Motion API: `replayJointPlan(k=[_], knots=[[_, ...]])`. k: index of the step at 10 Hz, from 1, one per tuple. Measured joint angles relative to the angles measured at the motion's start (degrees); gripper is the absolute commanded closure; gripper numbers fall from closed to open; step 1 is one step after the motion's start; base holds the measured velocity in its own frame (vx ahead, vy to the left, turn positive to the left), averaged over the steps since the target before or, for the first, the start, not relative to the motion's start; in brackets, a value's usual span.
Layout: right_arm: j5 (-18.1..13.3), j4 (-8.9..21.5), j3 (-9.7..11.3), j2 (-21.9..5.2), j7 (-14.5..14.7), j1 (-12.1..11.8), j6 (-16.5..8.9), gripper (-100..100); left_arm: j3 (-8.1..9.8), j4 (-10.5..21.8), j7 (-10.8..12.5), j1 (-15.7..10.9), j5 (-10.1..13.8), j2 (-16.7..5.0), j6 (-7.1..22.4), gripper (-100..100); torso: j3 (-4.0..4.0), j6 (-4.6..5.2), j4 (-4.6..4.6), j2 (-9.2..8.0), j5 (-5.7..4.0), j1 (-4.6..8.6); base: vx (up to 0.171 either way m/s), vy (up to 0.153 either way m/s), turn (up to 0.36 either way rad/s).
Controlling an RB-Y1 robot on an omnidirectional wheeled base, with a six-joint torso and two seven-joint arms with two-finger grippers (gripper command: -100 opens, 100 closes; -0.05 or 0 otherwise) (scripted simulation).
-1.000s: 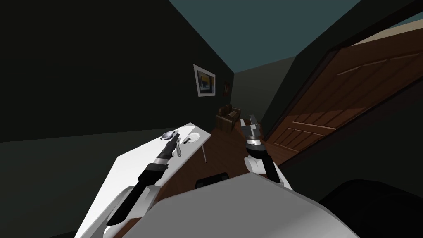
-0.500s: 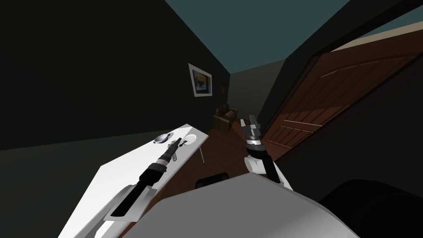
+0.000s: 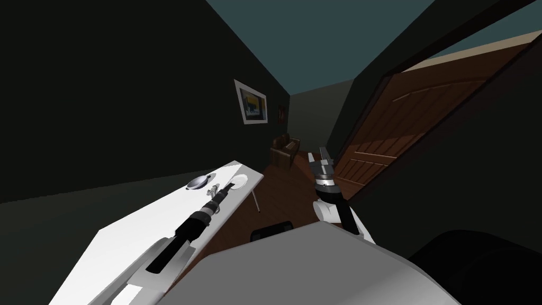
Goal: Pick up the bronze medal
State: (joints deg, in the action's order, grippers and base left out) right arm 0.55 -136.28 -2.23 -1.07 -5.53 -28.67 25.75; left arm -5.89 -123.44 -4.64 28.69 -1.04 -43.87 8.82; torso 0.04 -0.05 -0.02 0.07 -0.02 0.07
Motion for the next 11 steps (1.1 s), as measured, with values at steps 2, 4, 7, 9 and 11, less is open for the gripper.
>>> replayJointPlan(k=[2,4,7,9,11], knots=[[0.0,0.0,0.0,0.0,0.0,0.0,0.0,0,-0.82,1.3,0.3,0.1,0.0,-3.2,3.0,-100,0.02,0.03,-0.01,0.03,0.0,0.01,0.029,-0.017,-0.115],[0.0,0.0,0.0,0.0,0.0,0.0,0.0,0,-1.11,2.1,0.6,0.4,0.3,-6.1,5.5,-100,0.0,0.01,0.0,0.01,0.0,0.0,0.028,-0.019,-0.099],[0.0,0.0,0.0,0.0,0.0,0.0,0.0,0,-1.66,3.5,1.1,0.9,0.6,-10.7,9.2,-100,0.0,0.02,0.0,0.0,0.0,-0.01,0.023,-0.012,-0.102],[0.0,0.0,0.0,0.0,0.0,0.0,0.0,0,-2.65,5.2,1.3,1.0,0.4,-13.7,12.6,-100,0.02,0.01,-0.01,0.03,0.0,0.02,0.036,-0.021,-0.136],[0.0,0.0,0.0,0.0,0.0,0.0,0.0,0,-3.69,6.4,1.5,0.8,0.4,-16.9,16.0,-100,0.03,0.01,-0.01,0.06,0.0,0.01,0.036,-0.015,-0.109]])
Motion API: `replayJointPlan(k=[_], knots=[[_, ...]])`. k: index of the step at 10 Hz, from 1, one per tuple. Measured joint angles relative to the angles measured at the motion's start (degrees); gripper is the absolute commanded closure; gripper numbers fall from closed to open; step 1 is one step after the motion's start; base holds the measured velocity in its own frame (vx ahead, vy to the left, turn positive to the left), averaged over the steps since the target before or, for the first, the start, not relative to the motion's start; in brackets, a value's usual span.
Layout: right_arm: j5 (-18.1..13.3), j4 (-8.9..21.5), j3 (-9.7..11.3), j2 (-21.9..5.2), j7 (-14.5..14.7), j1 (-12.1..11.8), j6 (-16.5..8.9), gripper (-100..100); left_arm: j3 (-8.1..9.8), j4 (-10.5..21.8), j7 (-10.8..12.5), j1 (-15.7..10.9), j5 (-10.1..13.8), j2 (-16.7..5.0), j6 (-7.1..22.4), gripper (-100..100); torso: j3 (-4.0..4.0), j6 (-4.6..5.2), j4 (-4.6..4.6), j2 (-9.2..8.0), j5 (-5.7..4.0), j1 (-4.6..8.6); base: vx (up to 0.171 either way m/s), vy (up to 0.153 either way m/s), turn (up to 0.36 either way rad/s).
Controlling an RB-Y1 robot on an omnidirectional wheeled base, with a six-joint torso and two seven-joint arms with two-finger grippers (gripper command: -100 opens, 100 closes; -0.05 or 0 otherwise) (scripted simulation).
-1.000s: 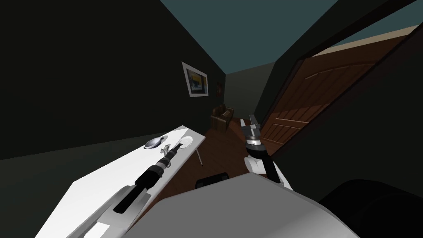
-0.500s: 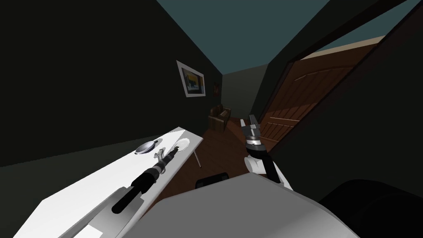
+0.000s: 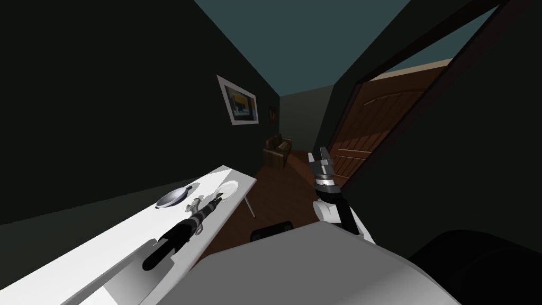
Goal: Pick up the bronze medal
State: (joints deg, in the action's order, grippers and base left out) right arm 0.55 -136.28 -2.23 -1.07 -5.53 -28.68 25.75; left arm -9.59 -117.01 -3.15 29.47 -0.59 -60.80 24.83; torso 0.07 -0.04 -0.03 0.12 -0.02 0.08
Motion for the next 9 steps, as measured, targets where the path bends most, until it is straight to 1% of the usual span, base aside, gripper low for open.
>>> replayJointPlan(k=[1,2,4,6,7,8,9], knots=[[0.0,0.0,0.0,0.0,0.0,0.0,0.0,0,0.21,0.1,0.3,0.7,0.4,-2.3,1.6,-100,-0.01,-0.01,0.0,-0.01,-0.01,0.01,0.027,-0.016,-0.093],[0.0,0.0,0.0,0.0,0.0,0.0,0.0,0,0.22,0.3,0.5,1.3,0.2,-3.7,2.9,-100,-0.02,-0.01,0.01,-0.04,0.0,0.01,0.022,-0.012,-0.088],[0.0,0.0,0.0,0.0,0.0,0.0,0.0,0,-0.65,1.5,0.5,1.3,-0.5,-5.2,4.9,-100,-0.05,-0.02,0.02,-0.08,0.01,0.0,0.016,-0.009,-0.056],[0.0,0.0,0.0,0.0,0.0,0.0,0.0,0,-1.12,2.0,0.7,1.1,-0.2,-7.3,6.7,-100,-0.06,-0.02,0.02,-0.11,0.01,-0.01,0.009,-0.004,-0.024],[0.0,0.0,0.0,0.0,0.0,0.0,0.0,0,-1.14,2.0,0.7,1.1,-0.2,-7.4,6.9,0,-0.08,-0.03,0.03,-0.13,0.01,-0.02,0.0,0.0,0.0],[0.0,0.0,0.0,0.0,0.0,0.0,0.0,0,-1.13,2.0,0.7,1.1,-0.2,-7.4,6.8,-100,-0.09,-0.03,0.04,-0.15,0.02,-0.03,0.0,0.029,0.042],[0.0,0.0,0.0,0.0,0.0,0.0,0.0,0,-1.29,1.8,-0.3,0.4,0.0,-6.3,7.5,-100,-0.1,-0.04,0.04,-0.16,0.04,-0.12,0.009,0.06,0.059]])
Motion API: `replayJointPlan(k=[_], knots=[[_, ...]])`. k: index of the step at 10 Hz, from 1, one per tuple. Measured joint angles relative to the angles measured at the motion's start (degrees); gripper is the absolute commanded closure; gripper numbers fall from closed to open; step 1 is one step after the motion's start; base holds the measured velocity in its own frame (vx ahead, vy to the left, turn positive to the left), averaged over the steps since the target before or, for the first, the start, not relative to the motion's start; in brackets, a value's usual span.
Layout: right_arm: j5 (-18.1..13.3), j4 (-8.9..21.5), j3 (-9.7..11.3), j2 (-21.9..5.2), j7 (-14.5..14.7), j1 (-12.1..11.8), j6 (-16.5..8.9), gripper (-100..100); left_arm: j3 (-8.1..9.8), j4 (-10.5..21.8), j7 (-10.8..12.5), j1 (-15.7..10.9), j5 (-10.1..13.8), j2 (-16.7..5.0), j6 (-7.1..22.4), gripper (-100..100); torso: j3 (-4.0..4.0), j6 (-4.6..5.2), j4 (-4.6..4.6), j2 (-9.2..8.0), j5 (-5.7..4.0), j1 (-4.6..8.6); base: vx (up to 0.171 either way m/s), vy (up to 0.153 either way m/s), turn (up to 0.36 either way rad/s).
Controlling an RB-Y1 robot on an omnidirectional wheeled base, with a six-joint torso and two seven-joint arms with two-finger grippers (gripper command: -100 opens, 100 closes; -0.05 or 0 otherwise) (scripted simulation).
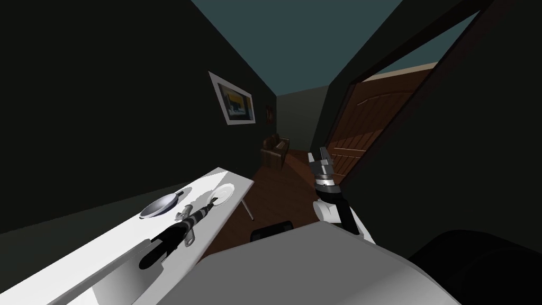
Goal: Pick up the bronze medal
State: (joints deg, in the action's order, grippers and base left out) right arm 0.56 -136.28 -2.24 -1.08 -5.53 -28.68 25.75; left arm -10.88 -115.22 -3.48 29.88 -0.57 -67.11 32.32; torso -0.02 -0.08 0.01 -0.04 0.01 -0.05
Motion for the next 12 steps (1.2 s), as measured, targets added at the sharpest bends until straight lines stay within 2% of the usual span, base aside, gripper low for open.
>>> replayJointPlan(k=[8,10,12], knots=[[0.0,0.0,0.0,0.0,0.0,0.0,0.0,0,-1.3,-1.5,-11.7,-5.7,1.5,10.4,7.1,-100,0.02,0.01,-0.01,0.03,0.03,-0.1,0.006,0.052,0.038],[0.0,0.0,0.0,0.0,0.0,0.0,0.0,0,-2.03,-1.7,-14.9,-7.7,1.5,14.0,9.1,-100,0.01,0.0,0.0,0.02,0.03,-0.13,0.005,0.052,0.042],[0.0,0.0,0.0,0.0,0.0,0.0,0.0,0,-2.14,-2.0,-17.7,-8.6,1.8,16.2,10.4,-100,0.01,0.01,-0.01,0.02,0.02,-0.07,0.01,0.053,0.047]])
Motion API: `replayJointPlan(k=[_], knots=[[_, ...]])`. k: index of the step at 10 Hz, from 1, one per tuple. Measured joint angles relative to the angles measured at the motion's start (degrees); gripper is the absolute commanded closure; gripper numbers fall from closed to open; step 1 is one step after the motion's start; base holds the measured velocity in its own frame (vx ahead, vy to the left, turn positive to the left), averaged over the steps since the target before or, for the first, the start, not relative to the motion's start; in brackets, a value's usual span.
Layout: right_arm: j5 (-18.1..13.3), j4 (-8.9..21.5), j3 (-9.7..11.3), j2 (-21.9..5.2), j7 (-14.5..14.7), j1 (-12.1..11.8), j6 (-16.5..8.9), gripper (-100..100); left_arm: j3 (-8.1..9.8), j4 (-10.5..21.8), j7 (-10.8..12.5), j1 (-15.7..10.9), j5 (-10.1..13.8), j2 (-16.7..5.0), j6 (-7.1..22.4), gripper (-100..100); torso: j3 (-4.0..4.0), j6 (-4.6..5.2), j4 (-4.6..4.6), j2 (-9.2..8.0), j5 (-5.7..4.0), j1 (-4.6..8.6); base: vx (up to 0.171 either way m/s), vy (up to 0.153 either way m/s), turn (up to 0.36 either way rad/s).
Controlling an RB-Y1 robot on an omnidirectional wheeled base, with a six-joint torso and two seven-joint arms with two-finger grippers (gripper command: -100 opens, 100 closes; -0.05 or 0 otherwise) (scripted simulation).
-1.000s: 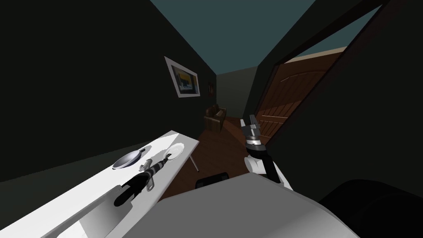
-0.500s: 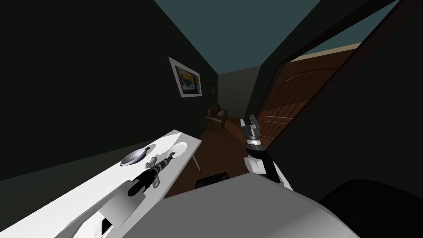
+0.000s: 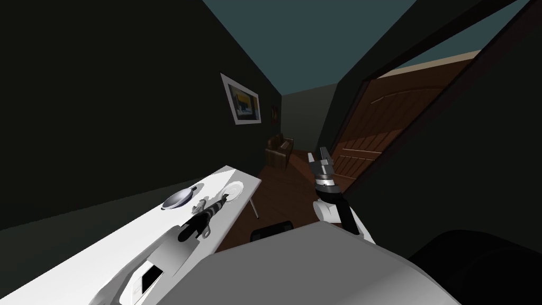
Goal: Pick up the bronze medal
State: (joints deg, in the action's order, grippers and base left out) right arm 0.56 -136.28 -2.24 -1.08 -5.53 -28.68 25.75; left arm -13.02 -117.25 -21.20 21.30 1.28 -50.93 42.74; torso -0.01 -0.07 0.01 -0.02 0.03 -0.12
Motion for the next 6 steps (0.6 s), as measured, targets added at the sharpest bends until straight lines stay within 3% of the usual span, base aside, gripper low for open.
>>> replayJointPlan(k=[2,3,6], knots=[[0.0,0.0,0.0,0.0,0.0,0.0,0.0,0,-0.3,-0.8,-2.9,-1.4,0.4,2.6,2.2,-100,0.01,0.0,0.0,0.01,0.0,-0.02,0.006,0.032,0.01],[0.0,0.0,0.0,0.0,0.0,0.0,0.0,0,-0.3,-0.7,-3.2,-1.5,0.5,2.6,2.3,100,-0.01,0.0,0.0,-0.02,-0.02,0.07,0.0,0.0,0.0],[0.0,0.0,0.0,0.0,0.0,0.0,0.0,0,-0.3,-0.7,-3.2,-1.5,0.5,2.6,2.3,100,-0.02,0.0,0.01,-0.04,-0.04,0.16,0.0,0.0,0.0]])
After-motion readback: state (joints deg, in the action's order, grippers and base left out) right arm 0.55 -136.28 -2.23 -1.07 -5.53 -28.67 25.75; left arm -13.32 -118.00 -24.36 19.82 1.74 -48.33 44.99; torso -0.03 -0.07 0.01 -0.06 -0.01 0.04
